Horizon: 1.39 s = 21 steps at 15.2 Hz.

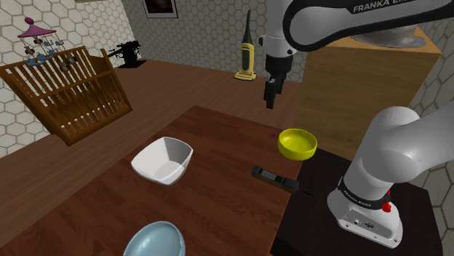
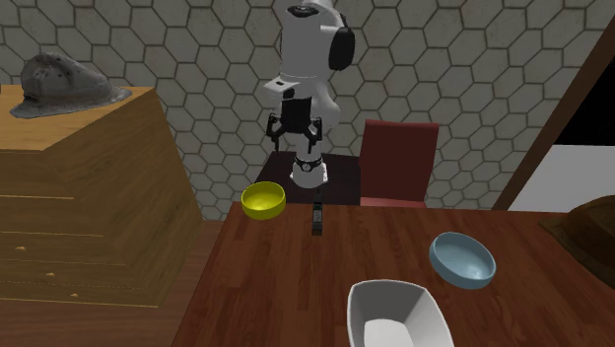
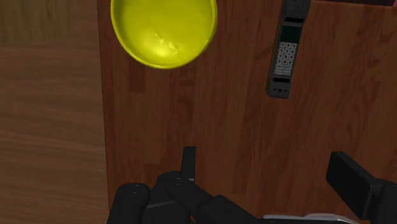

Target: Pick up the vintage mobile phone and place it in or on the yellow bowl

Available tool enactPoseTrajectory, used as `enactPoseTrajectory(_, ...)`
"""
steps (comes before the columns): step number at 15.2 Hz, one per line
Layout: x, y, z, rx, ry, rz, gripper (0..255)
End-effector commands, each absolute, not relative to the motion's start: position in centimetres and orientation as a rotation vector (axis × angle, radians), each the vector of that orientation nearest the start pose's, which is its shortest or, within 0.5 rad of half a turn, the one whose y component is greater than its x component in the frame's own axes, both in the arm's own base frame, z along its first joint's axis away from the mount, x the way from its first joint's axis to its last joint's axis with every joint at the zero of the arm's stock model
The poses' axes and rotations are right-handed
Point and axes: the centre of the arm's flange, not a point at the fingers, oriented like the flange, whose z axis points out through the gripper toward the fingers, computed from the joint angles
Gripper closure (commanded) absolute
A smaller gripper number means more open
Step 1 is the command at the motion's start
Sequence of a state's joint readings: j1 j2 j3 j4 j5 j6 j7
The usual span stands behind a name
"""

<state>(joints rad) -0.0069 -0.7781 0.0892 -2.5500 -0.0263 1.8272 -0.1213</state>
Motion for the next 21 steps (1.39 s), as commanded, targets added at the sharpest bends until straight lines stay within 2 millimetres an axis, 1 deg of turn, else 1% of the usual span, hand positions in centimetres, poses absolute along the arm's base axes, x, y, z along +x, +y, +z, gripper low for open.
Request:
enactPoseTrajectory(1, 31.9, 3.1, 49.3, -3.212, -0.290, -0.067, 0)
enactPoseTrajectory(11, 30.3, 5.7, 36.7, -3.185, -0.249, 0.014, 0)
enactPoseTrajectory(21, 28.2, 8.7, 24.2, -3.157, -0.208, 0.092, 0)
